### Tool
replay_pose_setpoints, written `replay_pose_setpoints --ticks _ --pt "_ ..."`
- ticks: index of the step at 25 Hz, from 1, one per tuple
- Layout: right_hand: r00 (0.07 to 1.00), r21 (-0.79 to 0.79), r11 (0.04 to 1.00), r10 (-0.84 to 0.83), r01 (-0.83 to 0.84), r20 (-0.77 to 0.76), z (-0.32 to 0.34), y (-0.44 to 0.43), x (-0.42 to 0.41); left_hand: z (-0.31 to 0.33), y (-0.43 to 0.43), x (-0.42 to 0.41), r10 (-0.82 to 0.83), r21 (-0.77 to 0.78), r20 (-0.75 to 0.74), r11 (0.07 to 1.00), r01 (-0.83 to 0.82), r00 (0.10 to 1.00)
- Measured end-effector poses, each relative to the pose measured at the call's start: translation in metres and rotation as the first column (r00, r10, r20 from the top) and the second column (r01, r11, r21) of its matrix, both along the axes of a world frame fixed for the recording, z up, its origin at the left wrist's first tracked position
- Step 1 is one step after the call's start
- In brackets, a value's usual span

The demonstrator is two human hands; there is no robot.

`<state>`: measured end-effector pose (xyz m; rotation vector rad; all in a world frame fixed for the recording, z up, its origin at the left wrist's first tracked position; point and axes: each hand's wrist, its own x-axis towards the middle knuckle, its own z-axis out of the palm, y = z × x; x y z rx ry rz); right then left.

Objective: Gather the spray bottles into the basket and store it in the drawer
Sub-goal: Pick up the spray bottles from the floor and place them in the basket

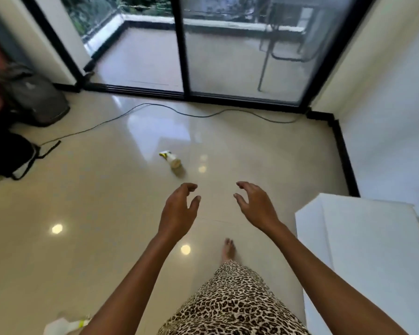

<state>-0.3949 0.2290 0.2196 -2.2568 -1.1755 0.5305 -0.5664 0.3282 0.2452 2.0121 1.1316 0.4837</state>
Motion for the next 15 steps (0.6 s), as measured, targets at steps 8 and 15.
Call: replay_pose_setpoints --ticks 8,15 --pt "0.977 -0.034 0.978 0.205 -0.207 -0.061 -0.021 0.169 0.023 -0.013 0.137 0.008 0.211 -0.020 -0.017 0.977 -0.211 0.977" --pt "0.960 -0.059 0.962 0.262 -0.268 -0.097 -0.027 0.307 0.070 -0.016 0.256 0.050 0.273 -0.044 -0.064 0.960 -0.276 0.960"
